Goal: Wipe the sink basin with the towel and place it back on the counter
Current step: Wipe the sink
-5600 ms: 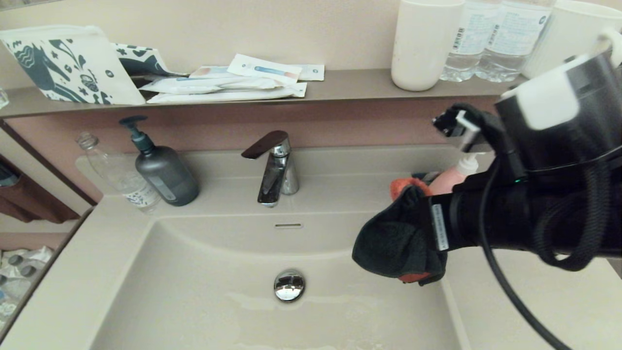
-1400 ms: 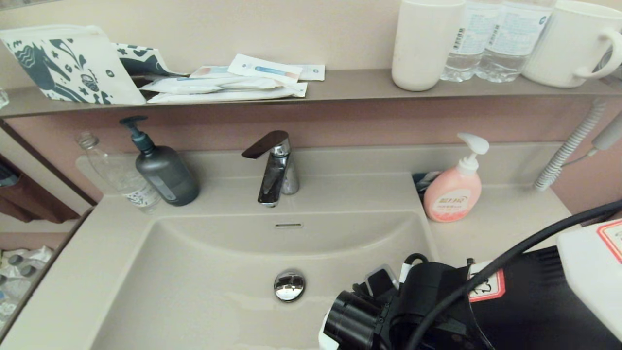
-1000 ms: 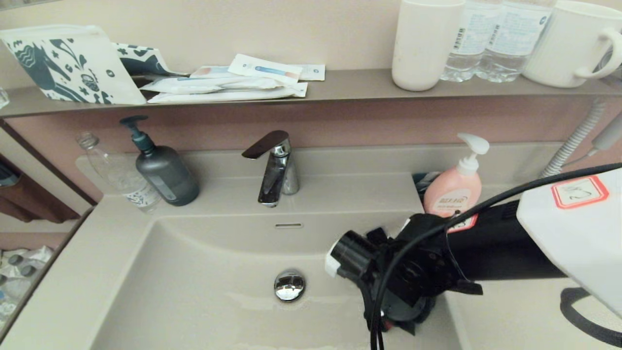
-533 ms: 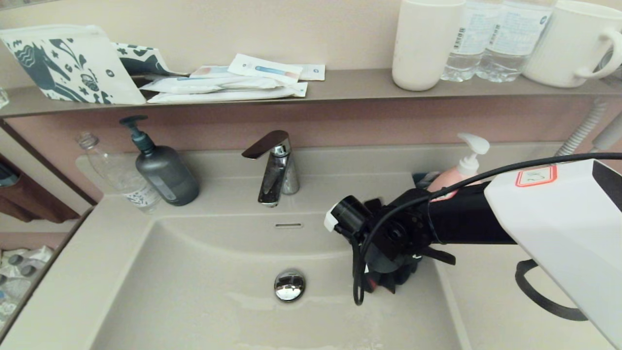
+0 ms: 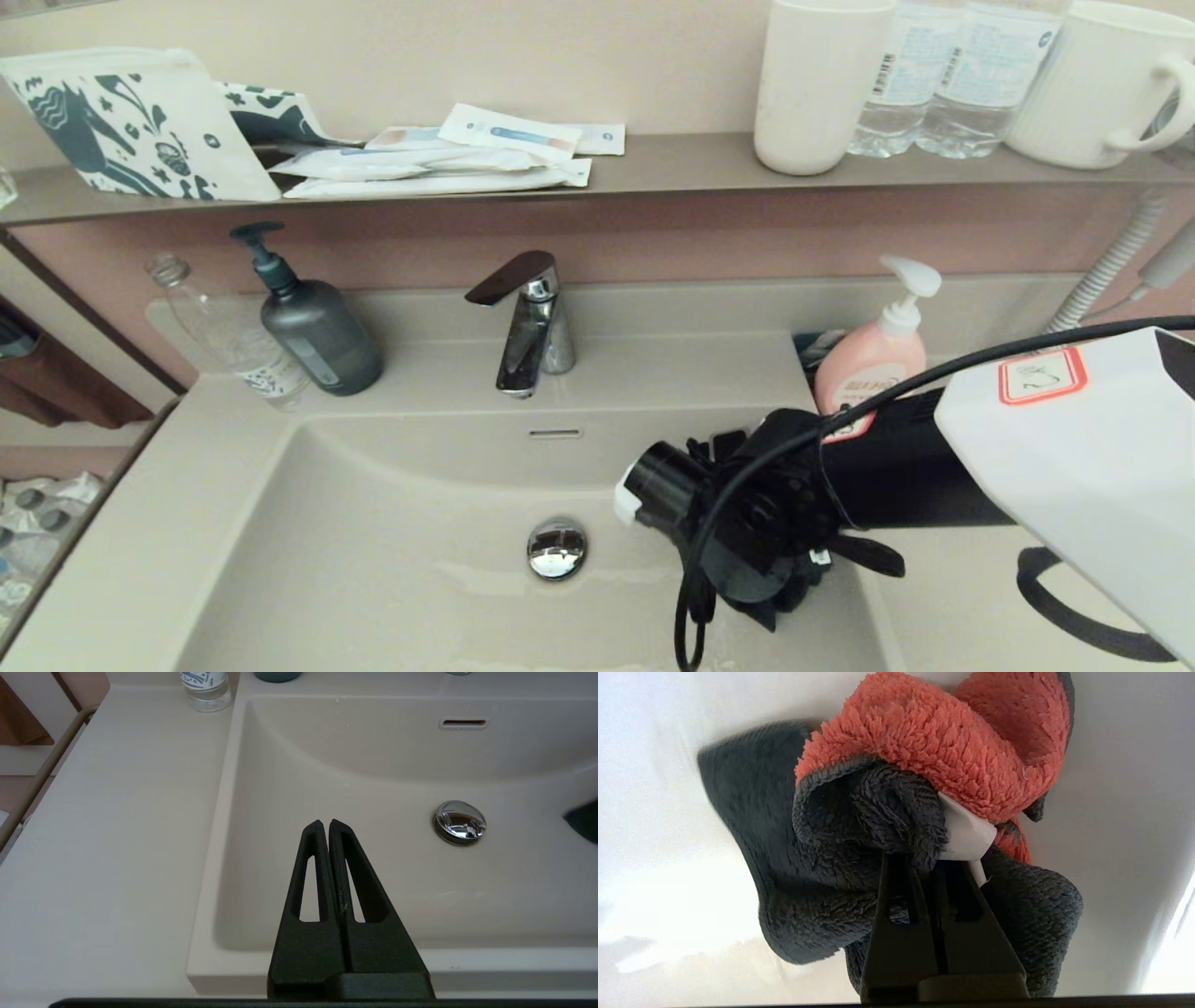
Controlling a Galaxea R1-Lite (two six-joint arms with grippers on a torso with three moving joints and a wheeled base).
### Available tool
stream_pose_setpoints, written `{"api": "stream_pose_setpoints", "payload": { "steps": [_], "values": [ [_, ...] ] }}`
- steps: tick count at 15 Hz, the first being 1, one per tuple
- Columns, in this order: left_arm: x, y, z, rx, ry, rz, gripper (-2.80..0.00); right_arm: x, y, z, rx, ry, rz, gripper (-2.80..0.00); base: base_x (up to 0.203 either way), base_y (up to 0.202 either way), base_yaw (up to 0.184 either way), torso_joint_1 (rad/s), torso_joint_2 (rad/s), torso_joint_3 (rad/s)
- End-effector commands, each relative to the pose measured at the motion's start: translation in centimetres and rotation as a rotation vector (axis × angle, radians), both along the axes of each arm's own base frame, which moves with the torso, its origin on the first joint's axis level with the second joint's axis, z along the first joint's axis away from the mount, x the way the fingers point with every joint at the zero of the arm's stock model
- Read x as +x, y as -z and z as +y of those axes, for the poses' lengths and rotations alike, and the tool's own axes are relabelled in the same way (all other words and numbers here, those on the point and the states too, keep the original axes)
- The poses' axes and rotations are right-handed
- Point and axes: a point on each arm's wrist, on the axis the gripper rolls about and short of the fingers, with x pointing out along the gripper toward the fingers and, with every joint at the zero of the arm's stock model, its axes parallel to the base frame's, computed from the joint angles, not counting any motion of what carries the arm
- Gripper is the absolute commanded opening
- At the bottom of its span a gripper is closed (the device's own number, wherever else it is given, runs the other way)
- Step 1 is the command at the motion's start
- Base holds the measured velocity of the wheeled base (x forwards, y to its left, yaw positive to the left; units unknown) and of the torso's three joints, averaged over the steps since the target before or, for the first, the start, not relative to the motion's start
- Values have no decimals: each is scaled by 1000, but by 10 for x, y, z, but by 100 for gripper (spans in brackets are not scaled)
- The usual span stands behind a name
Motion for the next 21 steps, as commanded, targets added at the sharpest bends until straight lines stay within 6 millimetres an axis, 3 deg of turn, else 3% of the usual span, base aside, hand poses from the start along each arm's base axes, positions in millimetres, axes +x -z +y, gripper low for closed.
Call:
{"api": "stream_pose_setpoints", "payload": {
  "steps": [1,5,7,9,13,16,19,21],
  "values": [
    [0,0,0,0,-1,1,-280,-24,-1,3,-12,-37,11,-280,0,0,0,0,0,0],
    [0,0,0,0,-1,1,-280,-71,11,8,-49,-100,43,-280,0,0,0,0,0,0],
    [0,0,0,0,-1,1,-280,-70,10,7,-47,-93,41,-280,0,0,0,0,0,0],
    [0,0,0,0,-1,1,-280,-56,8,3,-39,-61,30,-280,0,0,0,0,0,0],
    [0,0,0,0,-1,1,-280,1,-3,-4,8,15,-17,-280,0,0,0,0,0,0],
    [0,0,0,0,-1,1,-280,37,-17,3,68,31,-86,-280,0,0,0,0,0,0],
    [0,0,0,0,-1,1,-280,56,-16,9,71,20,-107,-280,0,0,0,0,0,0],
    [0,0,0,0,-1,1,-280,49,-3,6,30,16,-68,-280,0,0,0,0,0,0]
  ]
}}
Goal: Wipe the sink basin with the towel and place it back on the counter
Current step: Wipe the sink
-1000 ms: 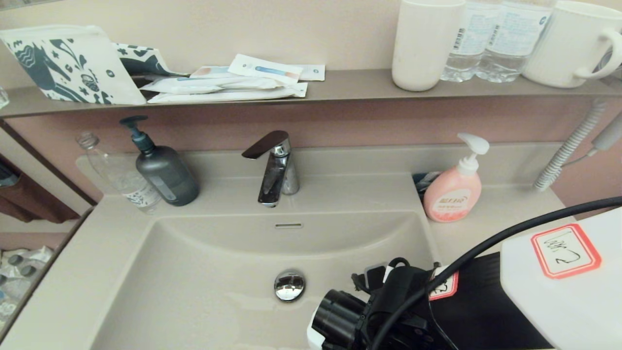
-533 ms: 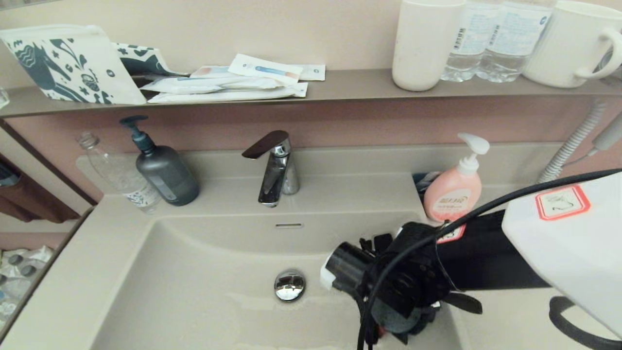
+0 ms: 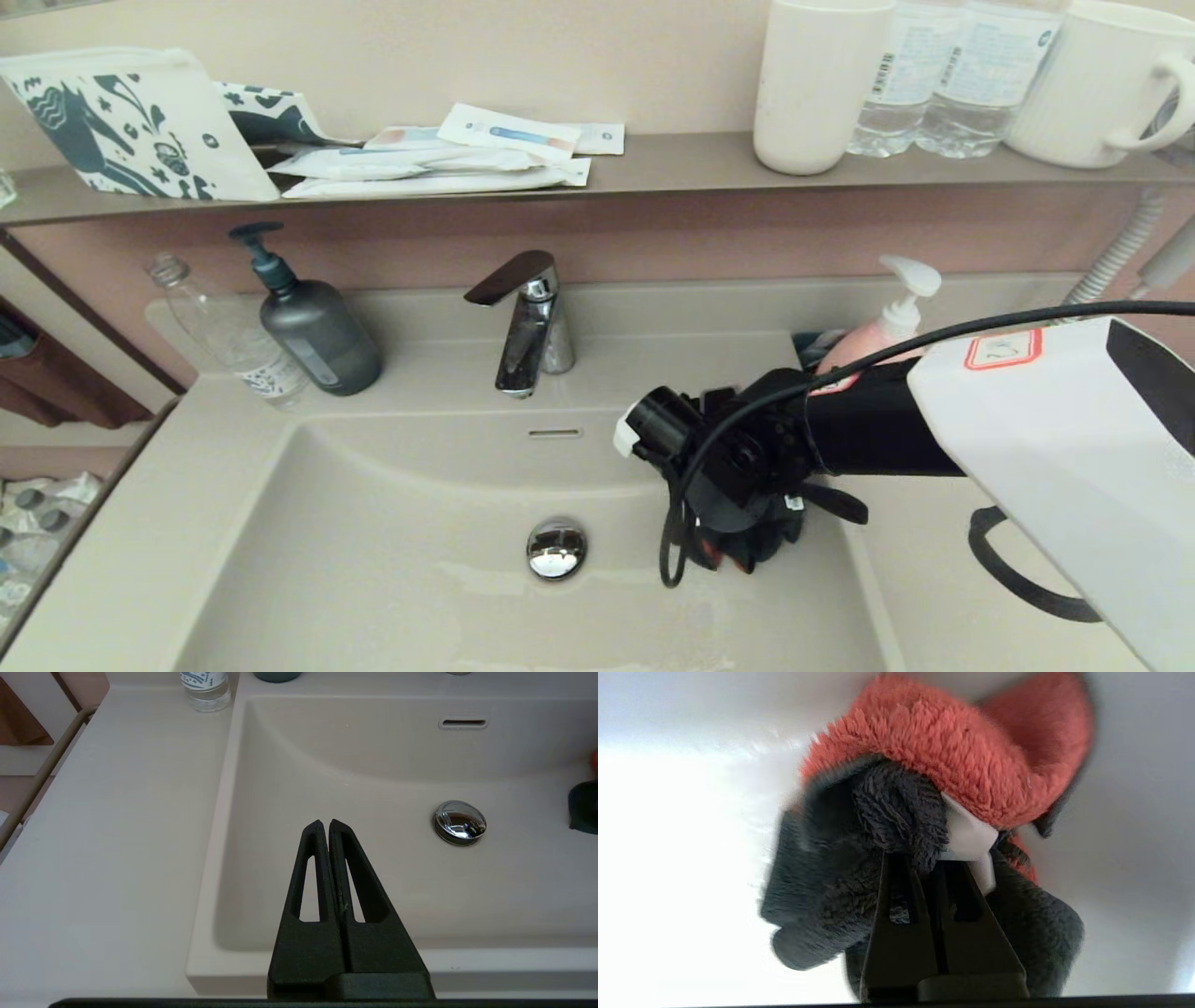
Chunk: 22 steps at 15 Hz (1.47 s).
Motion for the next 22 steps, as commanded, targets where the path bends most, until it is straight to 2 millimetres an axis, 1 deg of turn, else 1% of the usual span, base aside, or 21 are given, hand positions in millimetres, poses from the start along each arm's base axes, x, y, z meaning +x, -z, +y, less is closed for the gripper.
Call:
{"api": "stream_pose_setpoints", "payload": {
  "steps": [1,4,6,8,10,12,14,17,20,22],
  "values": [
    [0,0,0,0,-1,1,-280,-7,17,-1,-53,-3,43,-280,0,0,0,0,0,0],
    [0,0,0,0,-1,1,-280,-34,35,3,-104,-29,82,-280,0,0,0,0,0,0],
    [0,0,0,0,-1,1,-280,-49,45,13,-121,-58,97,-280,0,0,0,0,0,0],
    [0,0,0,0,-1,1,-280,-59,57,23,-127,-68,106,-280,0,0,0,0,0,0],
    [0,0,0,0,-1,1,-280,-61,71,31,-93,-43,92,-280,0,0,0,0,0,0],
    [0,0,0,0,-1,1,-280,-60,80,37,-43,-26,88,-280,0,0,0,0,0,0],
    [0,0,0,0,-1,1,-280,-62,82,41,-4,-16,95,-280,0,0,0,0,0,0],
    [0,0,0,0,-1,1,-280,-62,77,51,63,-12,91,-280,0,0,0,0,0,0],
    [0,0,0,0,-1,1,-280,-61,79,70,111,-33,81,-280,0,0,0,0,0,0],
    [0,0,0,0,-1,1,-280,-63,87,84,124,-51,75,-280,0,0,0,0,0,0]
  ]
}}
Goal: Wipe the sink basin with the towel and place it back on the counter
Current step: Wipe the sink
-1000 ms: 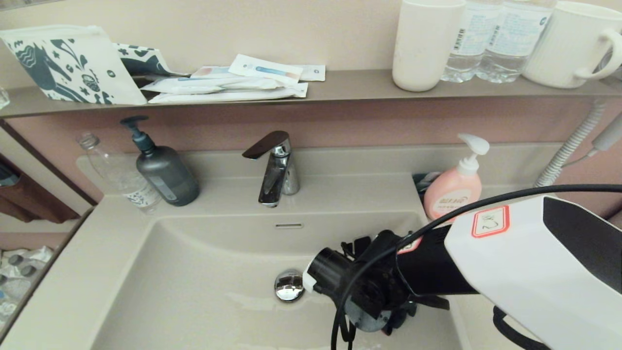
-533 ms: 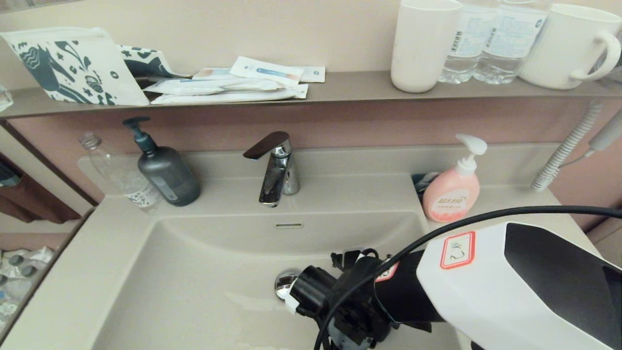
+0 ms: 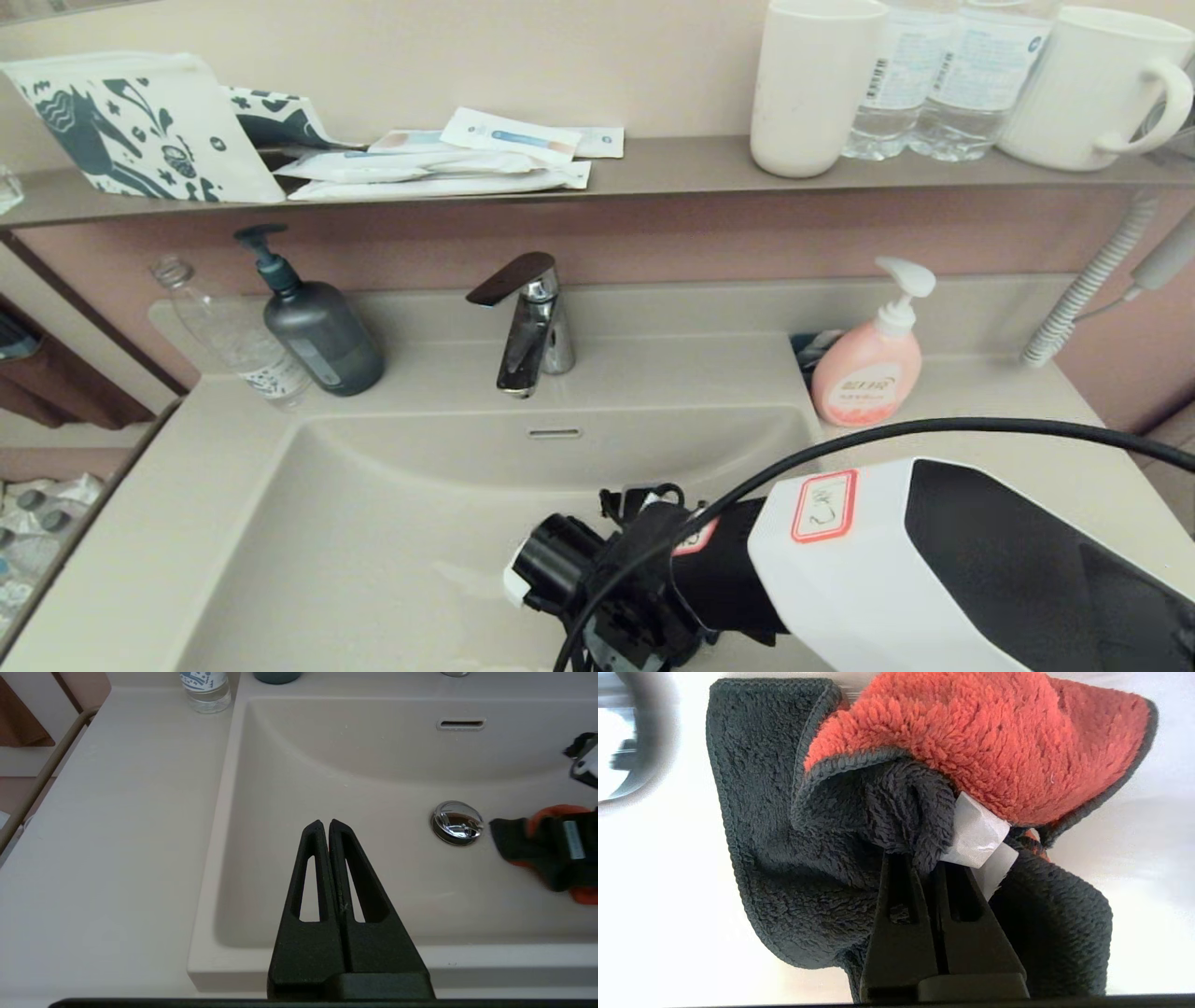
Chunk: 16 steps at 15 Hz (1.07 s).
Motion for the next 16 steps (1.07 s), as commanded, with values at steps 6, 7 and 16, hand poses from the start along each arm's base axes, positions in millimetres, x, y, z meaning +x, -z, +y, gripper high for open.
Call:
{"api": "stream_pose_setpoints", "payload": {
  "steps": [6,7,16],
  "values": [
    [0,0,0,0,-1,1,-280,-7,27,32,15,-52,8,-280,0,0,0,0,0,0],
    [0,0,0,0,-1,1,-280,-5,26,36,29,-53,2,-280,0,0,0,0,0,0],
    [0,0,0,0,-1,1,-280,-7,18,64,201,-139,-26,-280,0,0,0,0,0,0]
  ]
}}
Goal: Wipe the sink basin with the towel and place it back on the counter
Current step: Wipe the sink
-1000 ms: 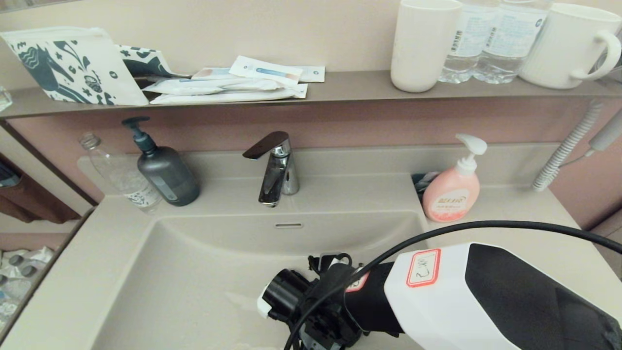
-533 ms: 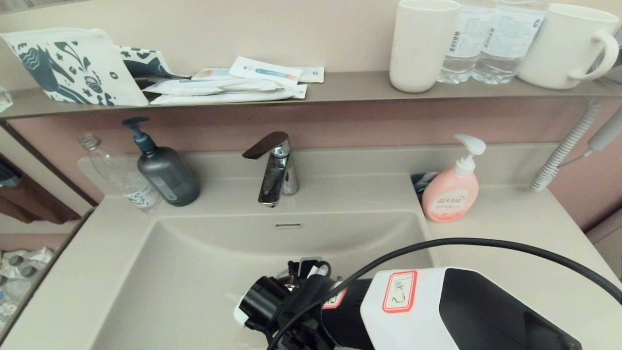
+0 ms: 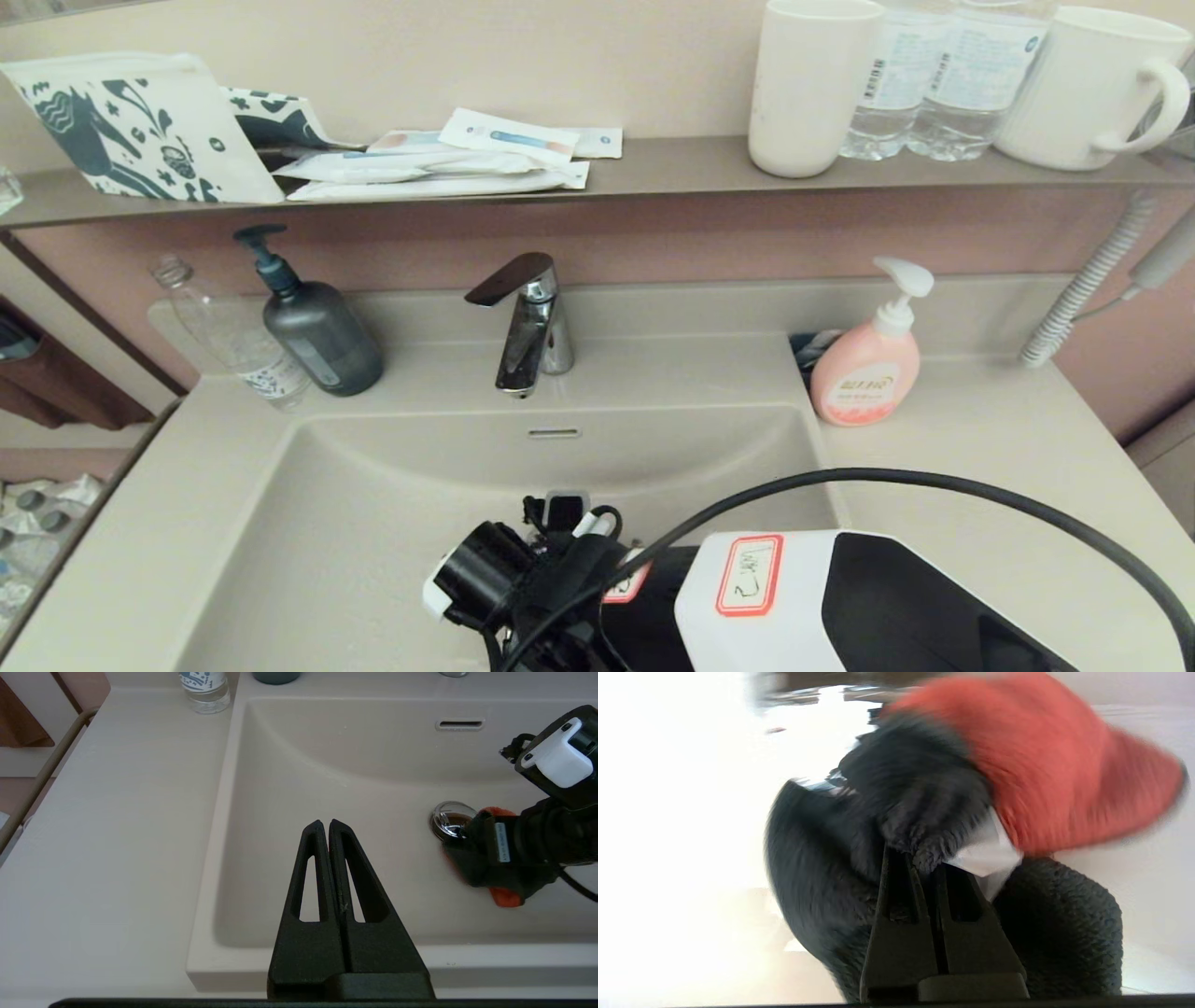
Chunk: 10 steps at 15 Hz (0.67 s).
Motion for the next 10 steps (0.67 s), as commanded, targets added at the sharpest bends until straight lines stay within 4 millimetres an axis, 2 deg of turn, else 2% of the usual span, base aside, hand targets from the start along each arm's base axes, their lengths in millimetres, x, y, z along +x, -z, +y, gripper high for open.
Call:
{"api": "stream_pose_setpoints", "payload": {
  "steps": [1,5,10],
  "values": [
    [0,0,0,0,-1,1,-280,-4,3,7,20,-20,-18,-280,0,0,0,0,0,0],
    [0,0,0,0,-1,1,-280,-6,-6,22,139,-108,-55,-280,0,0,0,0,0,0],
    [0,0,0,0,-1,1,-280,-4,-12,24,160,-138,-77,-280,0,0,0,0,0,0]
  ]
}}
